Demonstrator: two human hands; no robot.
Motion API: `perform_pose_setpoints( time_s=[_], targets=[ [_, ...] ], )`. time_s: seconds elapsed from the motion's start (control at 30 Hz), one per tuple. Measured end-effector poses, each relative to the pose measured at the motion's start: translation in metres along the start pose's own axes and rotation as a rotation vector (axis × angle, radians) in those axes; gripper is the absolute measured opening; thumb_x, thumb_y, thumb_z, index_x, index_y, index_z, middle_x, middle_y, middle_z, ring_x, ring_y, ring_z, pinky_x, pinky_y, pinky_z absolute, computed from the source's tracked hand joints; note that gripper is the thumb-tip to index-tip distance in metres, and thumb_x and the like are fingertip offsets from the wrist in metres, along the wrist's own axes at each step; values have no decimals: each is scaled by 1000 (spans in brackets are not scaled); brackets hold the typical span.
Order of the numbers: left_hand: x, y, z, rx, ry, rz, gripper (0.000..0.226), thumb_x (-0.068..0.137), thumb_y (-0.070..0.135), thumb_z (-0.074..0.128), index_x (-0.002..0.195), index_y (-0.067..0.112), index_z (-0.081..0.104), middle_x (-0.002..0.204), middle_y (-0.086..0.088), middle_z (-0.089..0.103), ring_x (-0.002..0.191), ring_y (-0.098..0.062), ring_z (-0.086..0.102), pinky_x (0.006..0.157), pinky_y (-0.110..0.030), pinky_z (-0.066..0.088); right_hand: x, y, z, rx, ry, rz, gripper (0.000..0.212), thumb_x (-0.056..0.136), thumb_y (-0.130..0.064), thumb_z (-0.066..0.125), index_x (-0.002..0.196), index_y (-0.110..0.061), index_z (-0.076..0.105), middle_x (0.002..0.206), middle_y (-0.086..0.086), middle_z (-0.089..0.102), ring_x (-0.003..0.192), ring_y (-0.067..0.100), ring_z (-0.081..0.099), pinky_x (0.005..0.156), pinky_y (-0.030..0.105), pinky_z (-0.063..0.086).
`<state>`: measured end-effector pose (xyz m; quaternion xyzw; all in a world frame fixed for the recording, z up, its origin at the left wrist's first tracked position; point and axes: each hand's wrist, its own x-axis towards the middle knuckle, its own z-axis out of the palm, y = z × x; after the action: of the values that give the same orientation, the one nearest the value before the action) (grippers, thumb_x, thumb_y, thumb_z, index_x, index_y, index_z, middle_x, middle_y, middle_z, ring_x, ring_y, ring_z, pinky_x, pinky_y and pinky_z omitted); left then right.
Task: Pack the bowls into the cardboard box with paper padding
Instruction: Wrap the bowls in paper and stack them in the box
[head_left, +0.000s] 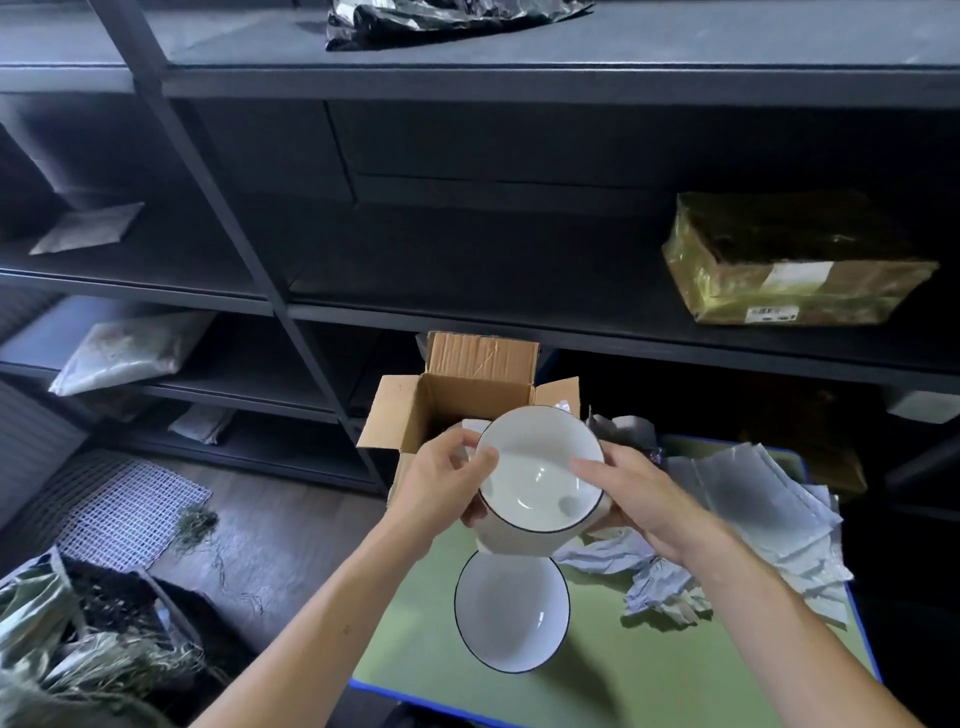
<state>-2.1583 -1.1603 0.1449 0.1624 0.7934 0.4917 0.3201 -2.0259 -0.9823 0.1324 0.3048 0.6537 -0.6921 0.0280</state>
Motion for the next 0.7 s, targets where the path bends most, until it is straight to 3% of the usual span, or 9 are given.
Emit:
perform_pose_setpoints(
  time_s=[0.13,0.2,0.3,0.4,0.5,0.6,0.7],
  targets=[
    [18,-4,-13,52,73,6,72,78,59,64,140,49,29,69,9,63,75,-13,65,70,-38,54,14,-12,15,-94,131,-34,30,94,-8,46,103,-21,71,99,5,75,95,27,70,69,41,61],
    [30,-3,-23,-34,16,-35,82,73,65,67,143,36,36,84,6,71,86,-14,69,76,-42,57,21,-21,22,-131,168,-38,28,94,-10,45,96,-22,70,96,4,74,93,25,70,72,42,62],
    [43,4,-39,-83,-112,-46,51,87,52,61,112,8,63,92,-6,70,81,-14,66,85,-52,58,41,-32,31,-327,257,-36,19,90,-24,48,88,-19,67,87,2,71,86,22,67,73,39,58],
    [60,10,-50,-145,-134,-43,23,99,27,54,103,9,68,91,-5,73,75,-13,70,67,-36,62,59,-48,42,-402,346,-50,19,97,-29,51,85,-20,63,85,1,64,80,19,61,63,31,53],
    [86,6,-60,-49,-107,-46,24,96,27,52,96,9,68,94,-14,70,86,-27,72,70,-43,63,76,-59,51,-396,363,-17,23,101,-34,50,98,-17,66,91,3,66,81,17,63,67,32,53],
    [111,-1,-69,79,-67,-24,23,86,34,51,88,21,69,89,-8,69,88,-28,70,76,-49,62,96,-59,57,-350,319,85,28,103,-31,43,102,-13,65,95,7,68,85,22,66,77,36,54],
    [130,-6,-74,126,-111,-30,33,86,29,47,112,32,67,94,1,69,87,-22,70,70,-43,63,109,-56,62,-204,286,150,27,100,-13,39,110,-7,64,102,16,68,85,25,68,80,42,60]
  ],
)
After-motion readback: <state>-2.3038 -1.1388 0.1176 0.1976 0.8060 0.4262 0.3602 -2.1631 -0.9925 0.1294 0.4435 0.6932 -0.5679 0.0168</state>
